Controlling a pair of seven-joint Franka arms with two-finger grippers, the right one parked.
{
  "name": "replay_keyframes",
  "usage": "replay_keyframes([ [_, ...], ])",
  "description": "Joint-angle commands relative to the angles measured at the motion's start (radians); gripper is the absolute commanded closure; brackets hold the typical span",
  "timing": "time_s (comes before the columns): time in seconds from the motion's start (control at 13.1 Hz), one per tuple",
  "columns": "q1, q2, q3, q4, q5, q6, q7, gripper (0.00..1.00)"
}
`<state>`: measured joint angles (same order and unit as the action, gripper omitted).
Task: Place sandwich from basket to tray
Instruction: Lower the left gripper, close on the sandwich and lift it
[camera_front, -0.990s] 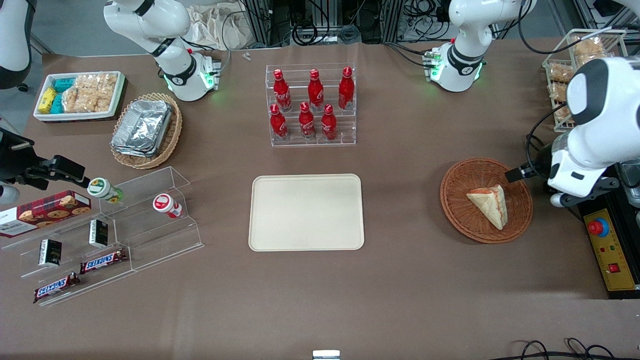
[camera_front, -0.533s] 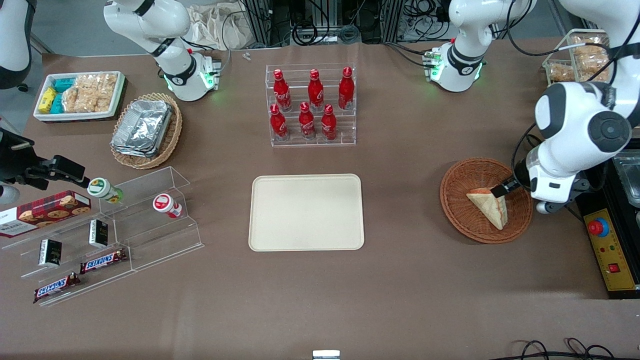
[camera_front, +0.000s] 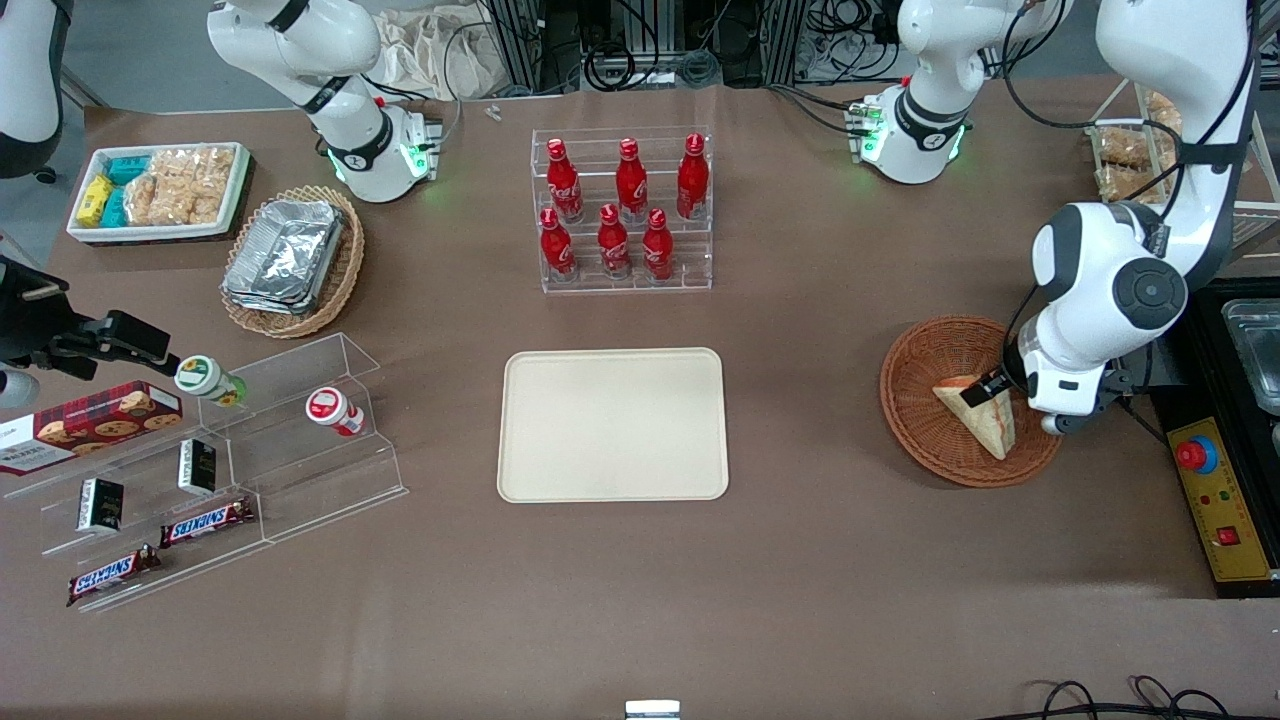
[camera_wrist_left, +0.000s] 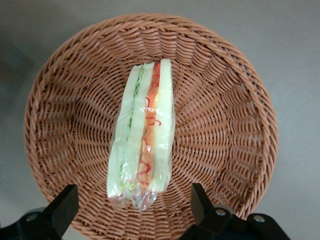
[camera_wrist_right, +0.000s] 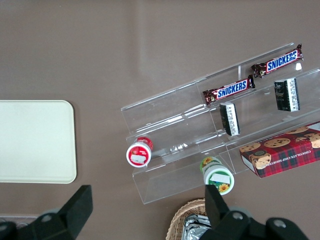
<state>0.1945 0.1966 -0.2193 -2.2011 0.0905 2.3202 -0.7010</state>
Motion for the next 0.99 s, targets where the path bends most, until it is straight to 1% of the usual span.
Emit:
replay_keyframes([
  [0.0, 0.0, 0.035, 0.001, -0.011, 0.032, 0.056, -0.063, 0.0],
  [0.23, -0.001, 0.076, 0.03, -0.012, 0.032, 0.103, -0.069, 0.0],
  [0.46, 0.0, 0.099, 0.037, -0.005, 0.04, 0.117, -0.068, 0.01],
  [0.53, 0.0, 0.11, 0.037, -0.005, 0.05, 0.129, -0.072, 0.12],
  [0.69, -0.001, 0.124, 0.037, -0.005, 0.052, 0.156, -0.101, 0.64],
  [0.76, -0.001, 0.121, 0.037, -0.003, 0.052, 0.156, -0.104, 0.82],
  [0.84, -0.001, 0.112, 0.037, -0.003, 0.052, 0.156, -0.116, 0.95],
  [0.91, -0.001, 0.112, 0.035, 0.001, 0.052, 0.156, -0.155, 1.0],
])
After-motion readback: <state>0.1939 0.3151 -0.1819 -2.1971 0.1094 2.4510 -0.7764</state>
